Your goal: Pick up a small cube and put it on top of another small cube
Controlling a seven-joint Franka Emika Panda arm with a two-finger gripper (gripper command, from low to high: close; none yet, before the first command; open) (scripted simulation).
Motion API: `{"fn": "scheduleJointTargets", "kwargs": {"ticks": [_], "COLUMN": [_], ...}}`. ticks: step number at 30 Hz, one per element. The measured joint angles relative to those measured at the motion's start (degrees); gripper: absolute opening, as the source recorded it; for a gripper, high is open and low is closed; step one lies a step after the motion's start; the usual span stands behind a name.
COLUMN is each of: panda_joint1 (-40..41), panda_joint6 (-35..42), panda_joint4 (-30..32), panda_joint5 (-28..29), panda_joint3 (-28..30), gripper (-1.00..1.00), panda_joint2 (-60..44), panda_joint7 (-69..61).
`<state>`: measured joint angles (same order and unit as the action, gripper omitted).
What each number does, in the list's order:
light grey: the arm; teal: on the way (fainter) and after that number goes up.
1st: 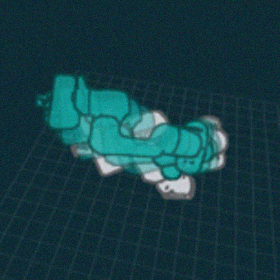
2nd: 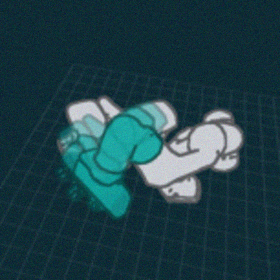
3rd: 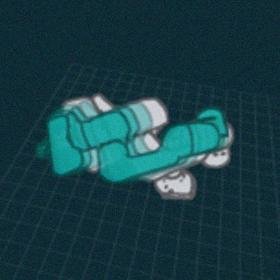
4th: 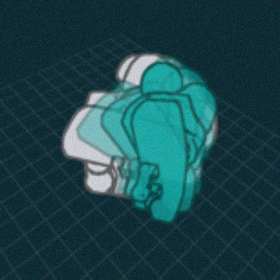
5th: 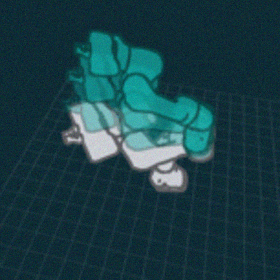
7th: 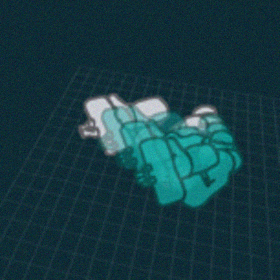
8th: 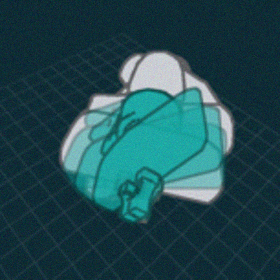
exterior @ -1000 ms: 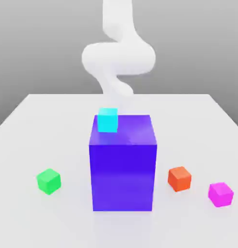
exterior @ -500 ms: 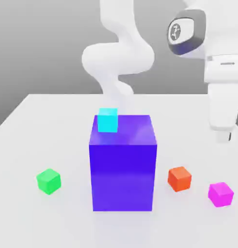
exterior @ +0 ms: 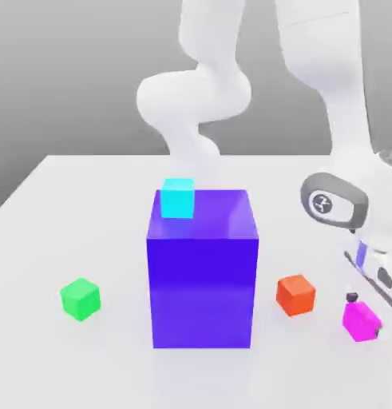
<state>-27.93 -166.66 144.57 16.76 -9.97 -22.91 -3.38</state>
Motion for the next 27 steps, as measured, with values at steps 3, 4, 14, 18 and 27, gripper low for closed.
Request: {"fn": "scheduleJointTargets", "kwargs": {"ticks": [3,4,14,18,27], "panda_joint1": [0.01,-0.38,5.86,8.28,16.82], "panda_joint6": [0.1,-0.41,7.97,8.19,8.7], "panda_joint4": [0.0,-0.14,2.47,3.49,5.86], "panda_joint5": [0.06,0.46,-10.2,-12.36,-13.66], "panda_joint3": [-0.01,0.47,-3.35,0.66,8.87], "gripper": [-1.0,-1.0,-1.0,-1.0,-1.0], "panda_joint2": [0.0,-0.65,12.97,15.33,20.14], "panda_joint7": [0.06,0.35,-0.64,8.81,33.25]}}
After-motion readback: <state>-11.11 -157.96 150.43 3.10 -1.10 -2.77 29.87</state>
